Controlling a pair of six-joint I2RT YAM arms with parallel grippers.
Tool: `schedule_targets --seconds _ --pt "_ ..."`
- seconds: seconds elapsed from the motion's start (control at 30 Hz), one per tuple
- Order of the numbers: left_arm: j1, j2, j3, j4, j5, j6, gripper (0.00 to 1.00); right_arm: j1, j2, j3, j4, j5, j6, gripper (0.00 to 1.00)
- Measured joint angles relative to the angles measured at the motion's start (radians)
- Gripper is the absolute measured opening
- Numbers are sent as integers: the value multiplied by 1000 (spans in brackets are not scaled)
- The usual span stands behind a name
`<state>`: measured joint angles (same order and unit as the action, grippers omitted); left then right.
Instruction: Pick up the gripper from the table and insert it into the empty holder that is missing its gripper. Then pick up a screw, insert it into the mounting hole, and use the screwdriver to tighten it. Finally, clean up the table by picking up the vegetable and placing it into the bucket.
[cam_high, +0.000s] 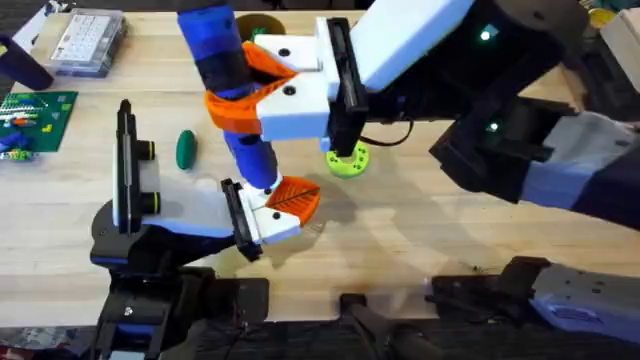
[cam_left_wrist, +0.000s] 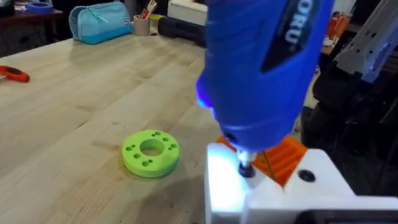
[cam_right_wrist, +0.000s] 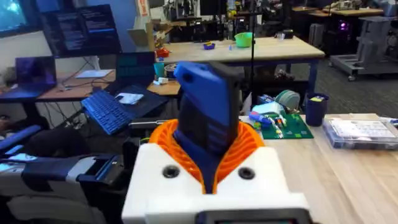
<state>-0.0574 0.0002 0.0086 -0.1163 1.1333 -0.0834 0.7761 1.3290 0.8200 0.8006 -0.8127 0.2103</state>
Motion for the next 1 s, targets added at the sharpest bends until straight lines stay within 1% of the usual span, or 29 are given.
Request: schedule_targets --seconds 0.5,0.8,0.9,1.0 --pt "0 0 0 0 0 -2 15 0 0 2 -15 0 0 47" --pt "0 0 0 0 -1 -4 15 3 3 5 8 -6 3 49" --pt "0 0 0 1 -4 -4 15 3 17 33 -15 -22 2 48" --pt "0 0 1 3 -6 -3 15 4 36 89 -91 -38 -6 47"
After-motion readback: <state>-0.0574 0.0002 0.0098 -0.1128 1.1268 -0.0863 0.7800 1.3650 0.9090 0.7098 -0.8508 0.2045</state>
